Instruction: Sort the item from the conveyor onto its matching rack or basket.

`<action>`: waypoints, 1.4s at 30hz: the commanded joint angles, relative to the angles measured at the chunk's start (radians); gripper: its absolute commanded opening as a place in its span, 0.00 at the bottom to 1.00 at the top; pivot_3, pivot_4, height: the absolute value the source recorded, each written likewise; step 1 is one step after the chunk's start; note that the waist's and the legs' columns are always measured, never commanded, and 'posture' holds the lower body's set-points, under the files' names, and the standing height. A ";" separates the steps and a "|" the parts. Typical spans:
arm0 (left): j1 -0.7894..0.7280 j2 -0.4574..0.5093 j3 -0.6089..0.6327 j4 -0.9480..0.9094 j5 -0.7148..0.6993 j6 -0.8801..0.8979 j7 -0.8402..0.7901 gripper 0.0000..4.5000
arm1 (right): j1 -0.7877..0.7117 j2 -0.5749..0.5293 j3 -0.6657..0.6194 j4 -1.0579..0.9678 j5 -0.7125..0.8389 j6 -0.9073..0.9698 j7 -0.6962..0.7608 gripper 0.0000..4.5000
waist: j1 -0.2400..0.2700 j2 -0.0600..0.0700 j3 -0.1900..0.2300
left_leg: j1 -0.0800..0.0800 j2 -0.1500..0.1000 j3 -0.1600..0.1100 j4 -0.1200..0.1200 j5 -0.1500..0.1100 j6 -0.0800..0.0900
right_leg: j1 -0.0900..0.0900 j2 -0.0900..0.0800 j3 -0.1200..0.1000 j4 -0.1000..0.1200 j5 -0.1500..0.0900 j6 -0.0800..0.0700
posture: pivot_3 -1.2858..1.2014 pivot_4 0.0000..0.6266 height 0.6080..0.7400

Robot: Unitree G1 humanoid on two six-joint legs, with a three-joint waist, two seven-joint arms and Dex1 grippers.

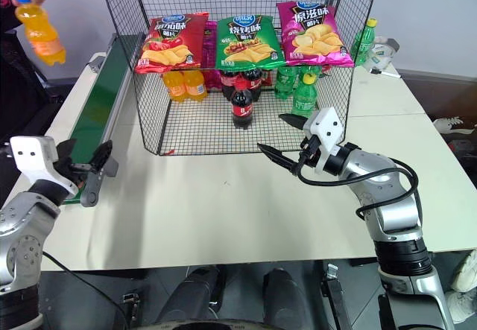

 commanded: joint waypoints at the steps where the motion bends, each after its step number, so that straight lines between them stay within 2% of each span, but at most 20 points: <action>1: -0.056 0.002 0.054 0.050 0.085 -0.059 0.116 1.00 | -0.031 0.026 0.003 0.001 0.000 -0.041 0.000 1.00 | 0.000 0.000 0.000 | 0.000 0.000 0.000 0.000 0.000 0.000 | 0.000 0.000 0.000 0.000 0.001 0.002 | 0.52 0.24 1.00; 4: -0.074 0.002 0.047 0.085 0.128 -0.098 0.142 1.00 | -0.030 0.057 0.025 0.003 -0.007 -0.065 -0.002 1.00 | 0.000 0.000 0.000 | 0.000 0.000 0.000 0.000 0.000 0.000 | 0.000 0.000 0.000 0.000 0.001 0.002 | 0.52 0.24 1.00; 10: -0.096 -0.005 0.068 0.143 0.100 -0.158 0.106 1.00 | -0.043 0.117 0.051 0.010 -0.037 -0.103 -0.039 1.00 | -0.001 0.000 0.000 | 0.000 0.000 0.000 0.000 0.000 0.000 | -0.001 0.000 0.000 0.000 0.001 0.002 | 0.52 0.24 1.00; 13: -0.095 0.011 0.042 0.159 0.128 -0.185 0.085 1.00 | -0.018 0.141 0.069 -0.014 -0.058 -0.125 -0.057 1.00 | -0.001 0.000 0.000 | 0.000 0.000 0.000 0.000 0.000 0.000 | -0.001 0.000 0.000 0.000 0.001 0.002 | 0.52 0.24 1.00; 21: -0.128 0.004 -0.030 0.152 0.155 -0.183 0.065 1.00 | -0.105 0.117 0.041 -0.007 -0.034 -0.047 -0.080 1.00 | -0.003 0.000 0.000 | 0.000 0.000 0.000 0.000 0.000 0.000 | -0.002 0.000 0.000 0.000 0.001 0.003 | 0.52 0.24 1.00; 29: -0.151 -0.001 -0.020 0.202 0.169 -0.212 0.079 1.00 | -0.066 0.151 0.059 -0.054 -0.037 -0.028 -0.137 1.00 | -0.003 0.000 0.000 | 0.000 0.000 0.000 -0.001 0.000 0.000 | -0.001 0.000 0.000 0.001 0.002 0.003 | 0.52 0.24 1.00; 37: -0.137 -0.004 -0.016 0.213 0.171 -0.231 0.078 1.00 | -0.051 0.178 0.042 -0.124 0.078 0.062 -0.144 1.00 | -0.003 0.000 0.000 | 0.000 0.000 0.000 0.000 0.000 0.000 | -0.001 0.000 0.000 0.001 0.002 0.003 | 0.52 0.24 1.00; 42: -0.141 0.000 -0.012 0.226 0.174 -0.240 0.082 1.00 | -0.039 0.176 0.076 -0.158 0.063 0.070 -0.149 1.00 | -0.003 0.000 0.000 | 0.000 0.000 0.000 0.000 0.000 0.000 | -0.003 0.000 0.000 0.001 0.002 0.003 | 0.52 0.24 1.00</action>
